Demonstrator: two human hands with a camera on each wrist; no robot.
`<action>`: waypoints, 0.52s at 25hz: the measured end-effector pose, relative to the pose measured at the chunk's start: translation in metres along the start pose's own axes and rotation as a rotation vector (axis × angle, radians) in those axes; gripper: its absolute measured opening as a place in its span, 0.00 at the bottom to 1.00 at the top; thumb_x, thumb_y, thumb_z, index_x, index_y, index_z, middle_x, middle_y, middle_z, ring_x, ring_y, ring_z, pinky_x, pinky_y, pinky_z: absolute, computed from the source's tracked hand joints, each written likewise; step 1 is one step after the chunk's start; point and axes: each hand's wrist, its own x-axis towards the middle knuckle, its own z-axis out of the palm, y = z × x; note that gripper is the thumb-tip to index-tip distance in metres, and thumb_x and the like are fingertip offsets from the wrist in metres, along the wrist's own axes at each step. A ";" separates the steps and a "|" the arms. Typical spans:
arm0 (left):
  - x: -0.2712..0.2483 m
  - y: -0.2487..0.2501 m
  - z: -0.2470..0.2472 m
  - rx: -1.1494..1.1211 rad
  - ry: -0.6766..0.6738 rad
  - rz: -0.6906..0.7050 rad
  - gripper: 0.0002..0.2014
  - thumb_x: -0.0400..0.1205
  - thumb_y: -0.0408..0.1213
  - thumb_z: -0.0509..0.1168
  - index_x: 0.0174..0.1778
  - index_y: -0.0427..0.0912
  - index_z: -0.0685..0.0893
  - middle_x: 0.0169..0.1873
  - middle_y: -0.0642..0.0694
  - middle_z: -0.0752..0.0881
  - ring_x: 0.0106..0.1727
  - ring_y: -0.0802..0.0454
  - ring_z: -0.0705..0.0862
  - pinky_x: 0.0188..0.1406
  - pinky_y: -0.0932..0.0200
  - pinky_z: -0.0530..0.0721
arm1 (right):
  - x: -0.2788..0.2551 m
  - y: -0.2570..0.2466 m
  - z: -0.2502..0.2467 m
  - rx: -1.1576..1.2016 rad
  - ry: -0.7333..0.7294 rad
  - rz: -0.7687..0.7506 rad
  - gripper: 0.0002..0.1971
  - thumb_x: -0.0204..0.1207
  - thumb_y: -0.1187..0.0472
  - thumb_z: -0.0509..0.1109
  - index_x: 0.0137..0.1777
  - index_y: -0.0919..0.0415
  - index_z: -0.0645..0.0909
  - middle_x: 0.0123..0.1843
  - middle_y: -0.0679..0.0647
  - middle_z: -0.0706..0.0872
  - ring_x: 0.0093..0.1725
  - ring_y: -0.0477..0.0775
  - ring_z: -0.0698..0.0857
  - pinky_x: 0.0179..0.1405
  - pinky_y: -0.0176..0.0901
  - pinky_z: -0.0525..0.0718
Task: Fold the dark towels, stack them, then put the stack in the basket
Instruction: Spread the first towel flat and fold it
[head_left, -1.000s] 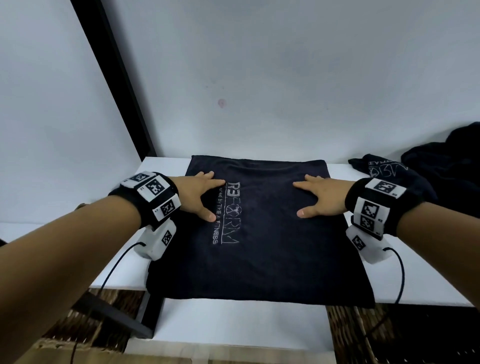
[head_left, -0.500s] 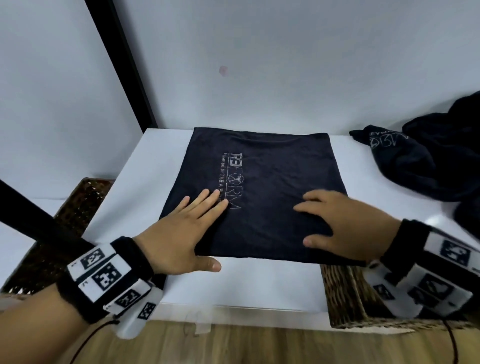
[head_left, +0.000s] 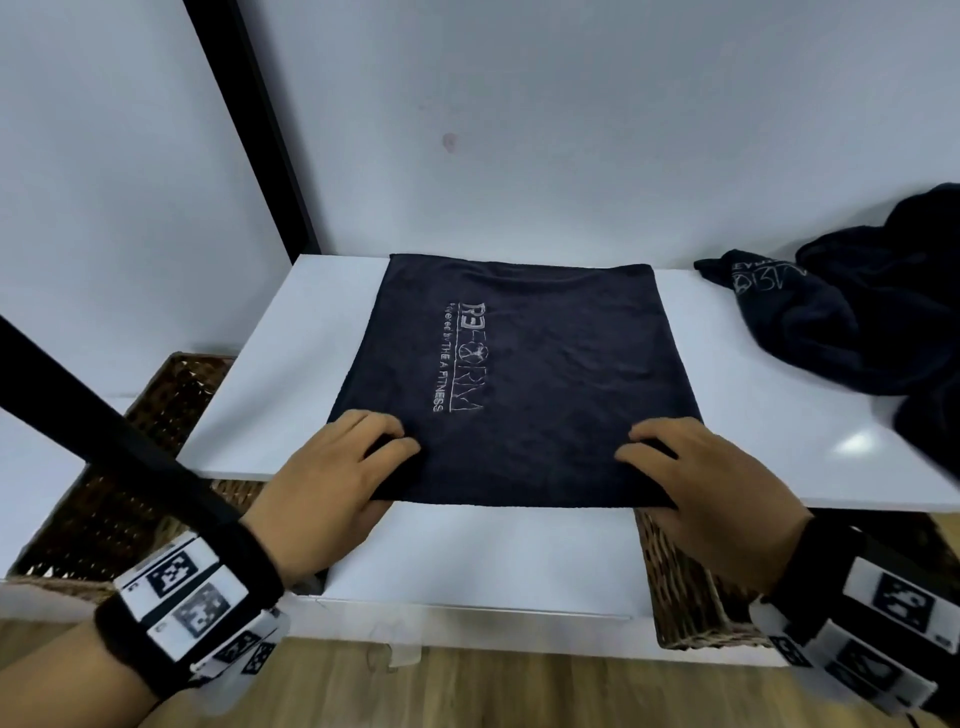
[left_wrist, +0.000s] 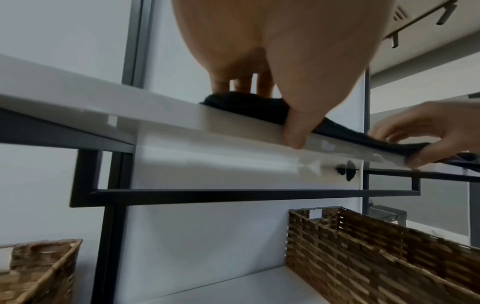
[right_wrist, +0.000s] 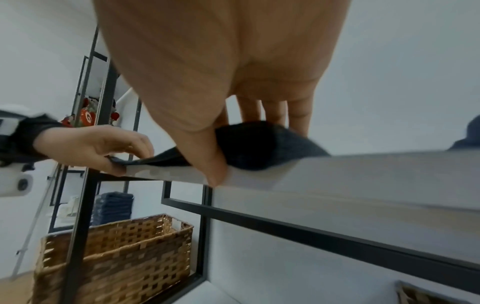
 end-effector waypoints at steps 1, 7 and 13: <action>-0.003 -0.002 -0.002 0.019 0.017 0.007 0.21 0.71 0.33 0.69 0.62 0.43 0.83 0.55 0.47 0.81 0.56 0.45 0.80 0.55 0.55 0.81 | -0.003 0.003 -0.003 0.001 0.008 -0.003 0.24 0.56 0.68 0.83 0.54 0.57 0.86 0.54 0.53 0.87 0.49 0.59 0.87 0.40 0.50 0.91; -0.010 -0.020 -0.011 -0.013 -0.009 0.008 0.12 0.78 0.38 0.55 0.49 0.45 0.82 0.48 0.48 0.85 0.45 0.50 0.88 0.41 0.62 0.81 | -0.007 0.022 0.003 -0.031 0.105 -0.032 0.21 0.54 0.77 0.81 0.48 0.61 0.90 0.48 0.55 0.92 0.46 0.57 0.92 0.46 0.47 0.89; -0.009 -0.026 -0.022 -0.032 -0.013 -0.020 0.15 0.81 0.45 0.54 0.50 0.47 0.86 0.39 0.51 0.87 0.39 0.47 0.85 0.37 0.52 0.82 | -0.011 0.038 -0.007 0.185 0.059 0.072 0.10 0.71 0.62 0.79 0.52 0.54 0.91 0.57 0.45 0.89 0.56 0.45 0.86 0.60 0.30 0.73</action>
